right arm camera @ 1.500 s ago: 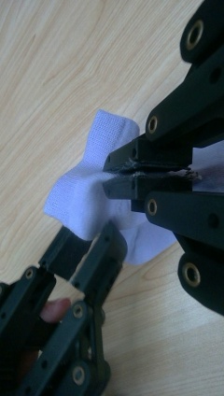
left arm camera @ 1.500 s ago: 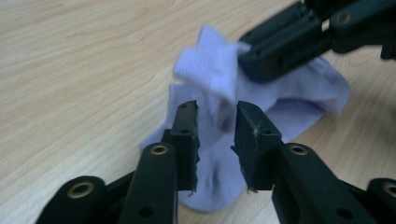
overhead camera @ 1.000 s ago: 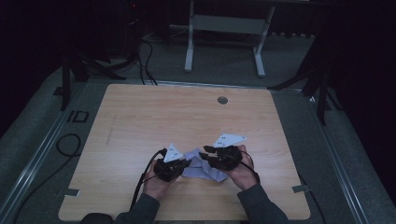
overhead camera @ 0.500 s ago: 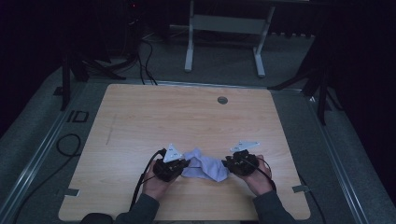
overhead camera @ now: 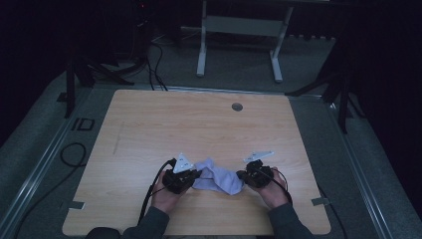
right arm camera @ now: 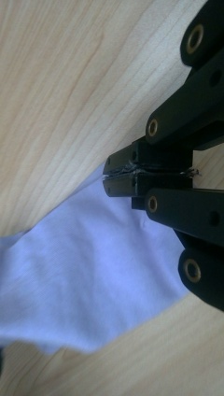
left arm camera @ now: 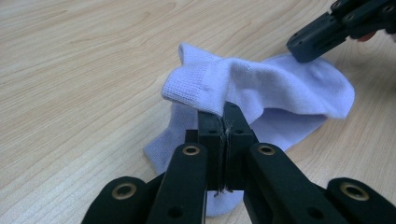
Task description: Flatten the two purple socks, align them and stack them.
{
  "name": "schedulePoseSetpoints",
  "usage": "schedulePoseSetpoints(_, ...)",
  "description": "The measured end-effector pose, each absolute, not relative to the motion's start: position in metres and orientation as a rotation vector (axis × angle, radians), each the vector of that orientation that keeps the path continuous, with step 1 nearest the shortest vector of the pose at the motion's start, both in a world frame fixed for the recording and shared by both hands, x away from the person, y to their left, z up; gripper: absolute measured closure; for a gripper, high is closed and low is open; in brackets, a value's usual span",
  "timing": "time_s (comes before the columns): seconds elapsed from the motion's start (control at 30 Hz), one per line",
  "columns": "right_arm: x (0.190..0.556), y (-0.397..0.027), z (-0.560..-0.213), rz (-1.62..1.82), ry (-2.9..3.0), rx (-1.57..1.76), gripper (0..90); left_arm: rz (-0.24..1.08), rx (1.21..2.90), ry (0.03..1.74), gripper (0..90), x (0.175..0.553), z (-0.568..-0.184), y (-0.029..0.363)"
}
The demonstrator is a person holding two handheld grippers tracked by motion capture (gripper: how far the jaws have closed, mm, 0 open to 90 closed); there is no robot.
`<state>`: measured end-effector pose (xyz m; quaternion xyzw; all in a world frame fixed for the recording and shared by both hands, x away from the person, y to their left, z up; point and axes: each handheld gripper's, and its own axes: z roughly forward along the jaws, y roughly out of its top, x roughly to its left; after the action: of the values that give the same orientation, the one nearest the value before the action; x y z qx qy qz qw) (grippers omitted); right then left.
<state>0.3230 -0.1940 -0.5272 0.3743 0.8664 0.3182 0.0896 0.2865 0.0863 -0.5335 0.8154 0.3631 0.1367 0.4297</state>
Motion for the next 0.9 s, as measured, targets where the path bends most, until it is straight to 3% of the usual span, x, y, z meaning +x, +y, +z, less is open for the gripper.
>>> schedulePoseSetpoints(0.3, 0.326, -0.198, -0.515, 0.992, 2.539, 1.123, 88.2, 0.334, 2.039, 0.91, 88.2, 0.286, -0.535, 0.087)
schedulePoseSetpoints(0.9, 0.329, -0.183, -0.544, 0.814, 2.543, 1.074, 88.0, 0.301, 2.051, 0.928, 88.2, 0.283, -0.537, 0.093)
